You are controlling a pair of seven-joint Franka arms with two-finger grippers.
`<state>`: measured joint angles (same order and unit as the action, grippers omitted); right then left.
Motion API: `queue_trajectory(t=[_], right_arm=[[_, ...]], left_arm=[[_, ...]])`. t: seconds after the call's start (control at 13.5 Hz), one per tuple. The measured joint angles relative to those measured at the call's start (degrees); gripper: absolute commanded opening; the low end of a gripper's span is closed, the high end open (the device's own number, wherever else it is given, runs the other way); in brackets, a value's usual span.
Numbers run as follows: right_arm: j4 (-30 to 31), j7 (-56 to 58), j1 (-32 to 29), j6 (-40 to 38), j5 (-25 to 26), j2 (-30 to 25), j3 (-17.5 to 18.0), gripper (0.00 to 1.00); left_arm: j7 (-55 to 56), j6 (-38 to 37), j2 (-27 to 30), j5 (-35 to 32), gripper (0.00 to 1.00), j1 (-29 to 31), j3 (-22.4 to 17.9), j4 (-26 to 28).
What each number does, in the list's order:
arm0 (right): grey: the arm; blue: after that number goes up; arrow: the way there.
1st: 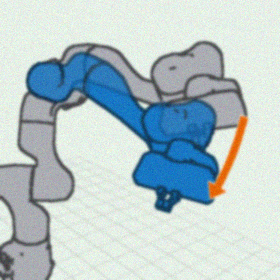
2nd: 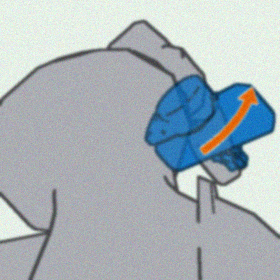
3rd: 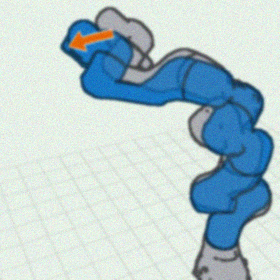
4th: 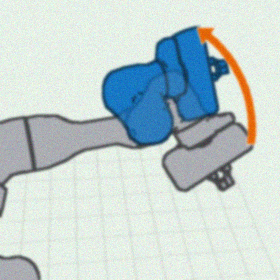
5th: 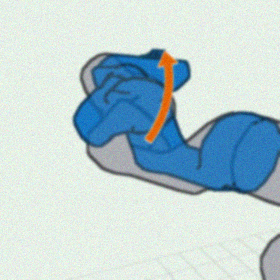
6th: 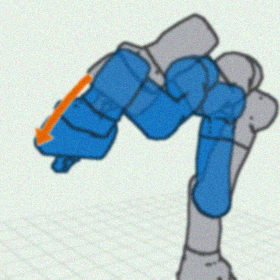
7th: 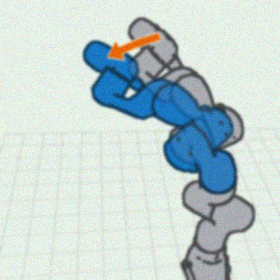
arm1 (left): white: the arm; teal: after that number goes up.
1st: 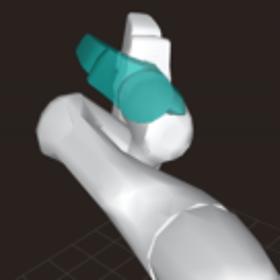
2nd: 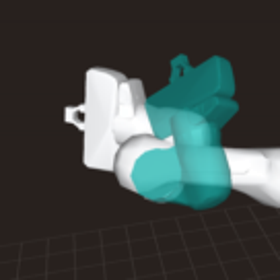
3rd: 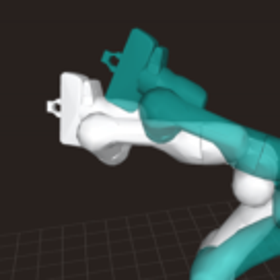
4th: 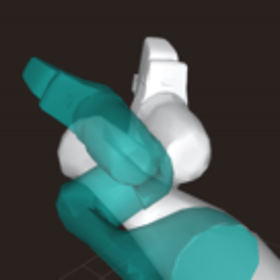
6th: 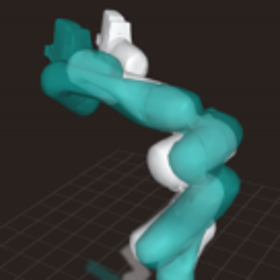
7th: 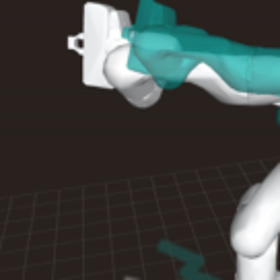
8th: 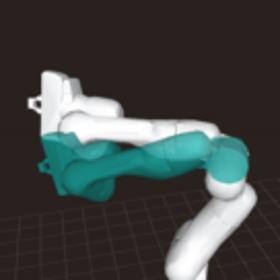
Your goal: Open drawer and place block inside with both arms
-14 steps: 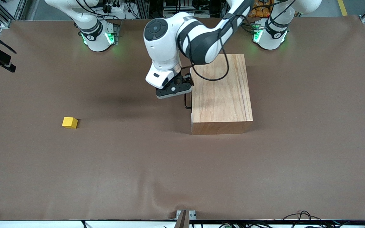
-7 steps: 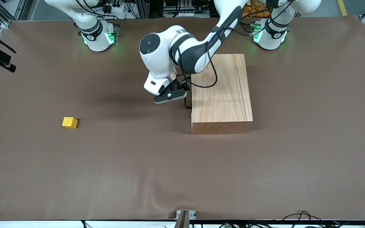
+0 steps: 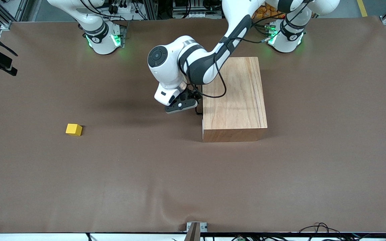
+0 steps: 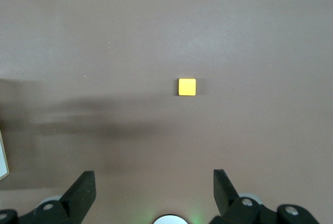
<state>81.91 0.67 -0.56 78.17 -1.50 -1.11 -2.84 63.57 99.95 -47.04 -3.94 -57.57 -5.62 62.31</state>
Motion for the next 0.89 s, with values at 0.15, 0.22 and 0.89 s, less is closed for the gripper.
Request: queue_trajectory(t=[0.15, 0.22, 0.89], right_arm=[[0.0, 0.0, -0.02, -0.07, 0.0, 0.02, -0.01, 1.0], [0.0, 0.0, -0.04, -0.08, 0.0, 0.02, -0.03, 1.0], [0.0, -0.01, -0.32, -0.1, 0.02, 0.03, -0.07, 1.0]], left_arm=[[0.0, -0.23, -0.69, 0.0, 1.0, -0.66, 0.0, 0.08], [-0.01, -0.24, -1.08, -0.07, 1.0, -0.87, 0.0, 0.08], [-0.55, -0.27, -2.13, -0.97, 1.0, -0.96, 0.0, 0.07]])
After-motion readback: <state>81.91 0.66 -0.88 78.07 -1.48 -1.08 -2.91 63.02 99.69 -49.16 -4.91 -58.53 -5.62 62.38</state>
